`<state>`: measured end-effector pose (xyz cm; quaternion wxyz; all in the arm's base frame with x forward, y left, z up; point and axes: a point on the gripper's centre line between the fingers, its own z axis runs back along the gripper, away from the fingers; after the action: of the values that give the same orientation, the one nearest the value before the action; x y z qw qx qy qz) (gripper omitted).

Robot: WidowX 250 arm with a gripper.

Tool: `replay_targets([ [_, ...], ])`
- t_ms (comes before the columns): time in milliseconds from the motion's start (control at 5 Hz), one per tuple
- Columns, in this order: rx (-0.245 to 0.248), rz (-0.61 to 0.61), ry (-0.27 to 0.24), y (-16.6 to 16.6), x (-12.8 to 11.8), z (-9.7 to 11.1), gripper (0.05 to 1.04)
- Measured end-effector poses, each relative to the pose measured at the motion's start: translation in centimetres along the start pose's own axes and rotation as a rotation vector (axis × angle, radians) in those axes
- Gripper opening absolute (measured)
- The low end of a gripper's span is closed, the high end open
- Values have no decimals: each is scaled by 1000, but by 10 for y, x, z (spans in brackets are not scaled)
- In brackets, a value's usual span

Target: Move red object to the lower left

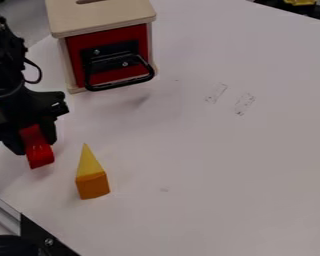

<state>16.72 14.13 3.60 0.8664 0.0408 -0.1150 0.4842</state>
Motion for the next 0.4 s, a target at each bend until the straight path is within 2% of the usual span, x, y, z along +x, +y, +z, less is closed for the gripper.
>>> replay_targets([
  [200, 33, -11, -22, 0, -1, -12, 545],
  [400, 11, -7, -24, -2, -7, -23, 545],
])
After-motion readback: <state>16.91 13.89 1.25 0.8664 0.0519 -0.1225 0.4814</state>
